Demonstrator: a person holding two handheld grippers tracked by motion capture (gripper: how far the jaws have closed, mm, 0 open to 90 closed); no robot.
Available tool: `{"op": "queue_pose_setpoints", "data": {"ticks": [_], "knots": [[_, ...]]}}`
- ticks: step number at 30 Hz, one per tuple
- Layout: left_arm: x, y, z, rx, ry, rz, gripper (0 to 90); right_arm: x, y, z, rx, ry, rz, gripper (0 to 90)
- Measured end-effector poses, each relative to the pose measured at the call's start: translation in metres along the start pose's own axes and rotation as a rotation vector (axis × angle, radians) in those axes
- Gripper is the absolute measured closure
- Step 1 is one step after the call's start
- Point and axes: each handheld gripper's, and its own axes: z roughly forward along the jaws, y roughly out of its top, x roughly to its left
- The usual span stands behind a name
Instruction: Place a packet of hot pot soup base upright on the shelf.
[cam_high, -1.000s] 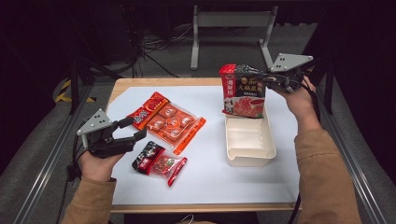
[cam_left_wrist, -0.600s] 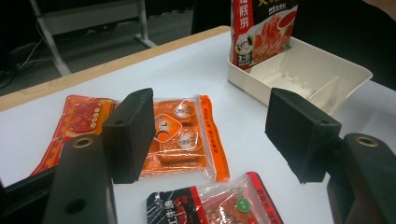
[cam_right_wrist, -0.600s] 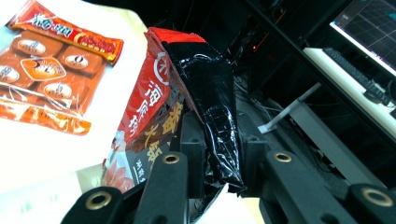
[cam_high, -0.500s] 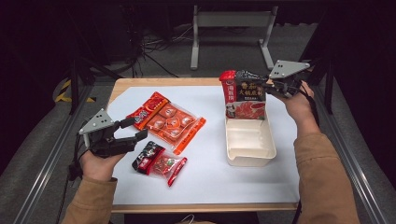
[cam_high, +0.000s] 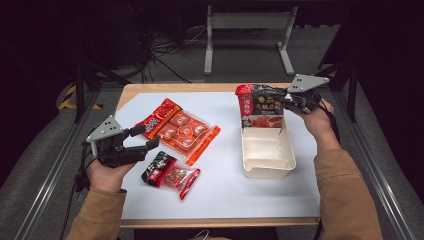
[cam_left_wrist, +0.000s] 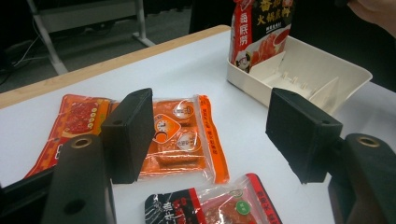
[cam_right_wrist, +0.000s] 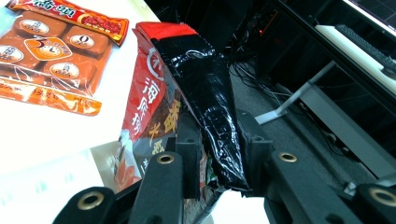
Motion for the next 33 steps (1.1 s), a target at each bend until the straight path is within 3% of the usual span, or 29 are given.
{"op": "queue_pose_setpoints", "data": {"ticks": [7,13,17,18,21,24,33], "knots": [[0.001,0.001,0.001,0.001,-0.006,-0.001,33.2,-0.001,-0.015,-0.005,-0.01,-0.013,0.077,73.4],[0.004,0.001,0.003,0.005,-0.006,-0.009,33.1,0.0,-0.016,-0.006,-0.006,-0.014,0.081,72.1],[0.006,0.001,0.004,0.006,-0.005,-0.01,32.3,0.0,-0.015,-0.007,-0.01,-0.022,0.103,64.7],[0.007,0.001,0.004,0.006,-0.003,-0.014,32.1,0.0,-0.014,-0.009,-0.026,-0.016,0.138,54.1],[0.01,0.002,0.007,0.008,0.001,-0.013,31.1,-0.001,-0.012,-0.013,-0.033,-0.002,0.192,45.7],[0.011,0.004,0.009,0.008,0.009,-0.008,28.5,0.001,-0.009,-0.02,-0.031,-0.021,0.222,34.9],[0.015,0.01,0.018,0.009,0.02,0.008,26.2,0.006,-0.002,-0.049,-0.058,-0.045,0.287,25.8]]}}
